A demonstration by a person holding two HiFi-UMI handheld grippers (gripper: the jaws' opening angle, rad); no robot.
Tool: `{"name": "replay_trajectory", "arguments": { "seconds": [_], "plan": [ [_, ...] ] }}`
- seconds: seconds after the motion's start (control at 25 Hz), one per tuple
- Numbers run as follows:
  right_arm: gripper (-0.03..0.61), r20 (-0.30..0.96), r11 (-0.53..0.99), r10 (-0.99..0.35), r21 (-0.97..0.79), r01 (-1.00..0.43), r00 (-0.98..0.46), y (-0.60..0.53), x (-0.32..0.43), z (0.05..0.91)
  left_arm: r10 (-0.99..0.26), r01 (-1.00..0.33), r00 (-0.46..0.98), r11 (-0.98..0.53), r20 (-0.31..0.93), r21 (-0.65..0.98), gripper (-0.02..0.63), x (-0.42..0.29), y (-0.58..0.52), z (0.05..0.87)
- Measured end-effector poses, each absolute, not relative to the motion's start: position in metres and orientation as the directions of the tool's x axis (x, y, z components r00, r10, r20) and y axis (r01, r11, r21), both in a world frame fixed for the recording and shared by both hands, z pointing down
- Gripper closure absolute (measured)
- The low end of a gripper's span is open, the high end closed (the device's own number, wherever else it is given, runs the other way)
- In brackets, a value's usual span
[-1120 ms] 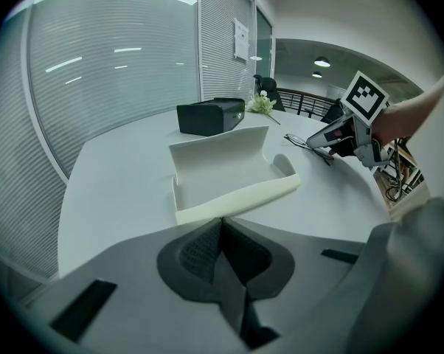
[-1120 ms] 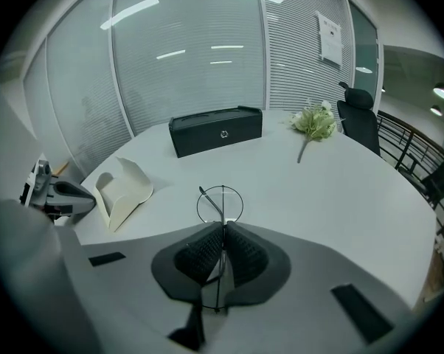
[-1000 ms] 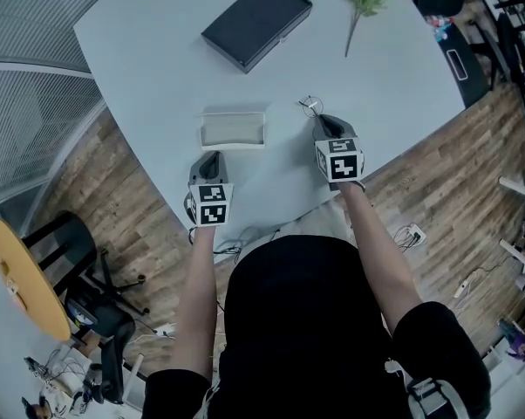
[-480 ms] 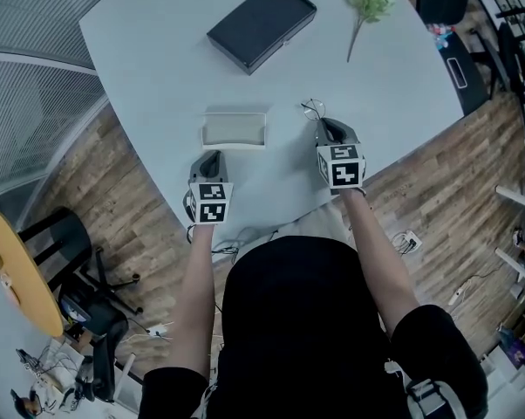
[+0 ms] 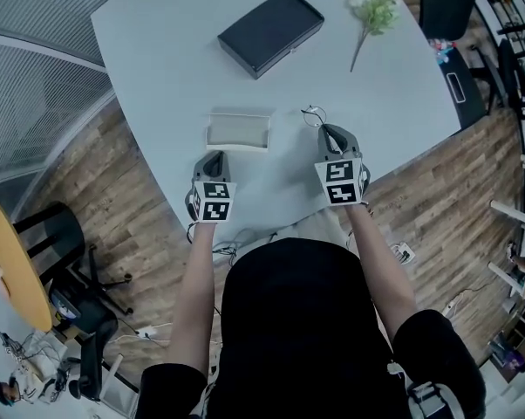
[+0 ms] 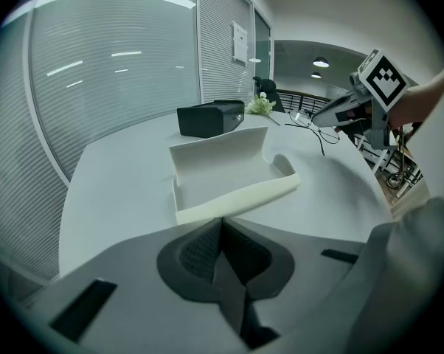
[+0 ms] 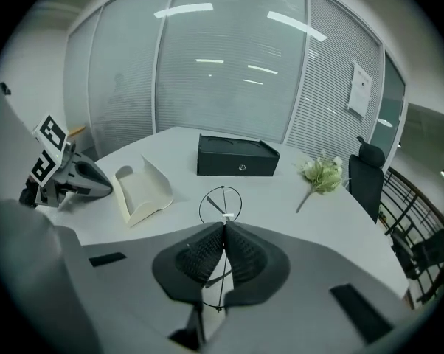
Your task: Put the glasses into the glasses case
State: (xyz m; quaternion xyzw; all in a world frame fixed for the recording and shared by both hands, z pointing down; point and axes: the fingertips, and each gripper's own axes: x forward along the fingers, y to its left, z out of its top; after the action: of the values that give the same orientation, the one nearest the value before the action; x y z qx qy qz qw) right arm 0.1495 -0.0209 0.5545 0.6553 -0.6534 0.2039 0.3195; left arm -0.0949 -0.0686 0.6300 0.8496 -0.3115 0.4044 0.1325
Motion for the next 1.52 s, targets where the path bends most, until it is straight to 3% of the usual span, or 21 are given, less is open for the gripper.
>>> {"name": "replay_trajectory", "arguments": {
  "seconds": [0.56, 1.52],
  "plan": [
    [0.555, 0.61, 0.308, -0.788, 0.274, -0.911, -0.083, -0.033, 0.064, 0.505, -0.447, -0.634, 0.478, -0.771, 0.756, -0.055, 0.591, -0.099, -0.067, 0.626],
    [0.555, 0.629, 0.592, -0.714, 0.309, -0.744, -0.307, -0.09, -0.052, 0.524, -0.459, -0.643, 0.475, -0.763, 0.75, -0.06, 0.591, -0.102, -0.072, 0.626]
  ]
}}
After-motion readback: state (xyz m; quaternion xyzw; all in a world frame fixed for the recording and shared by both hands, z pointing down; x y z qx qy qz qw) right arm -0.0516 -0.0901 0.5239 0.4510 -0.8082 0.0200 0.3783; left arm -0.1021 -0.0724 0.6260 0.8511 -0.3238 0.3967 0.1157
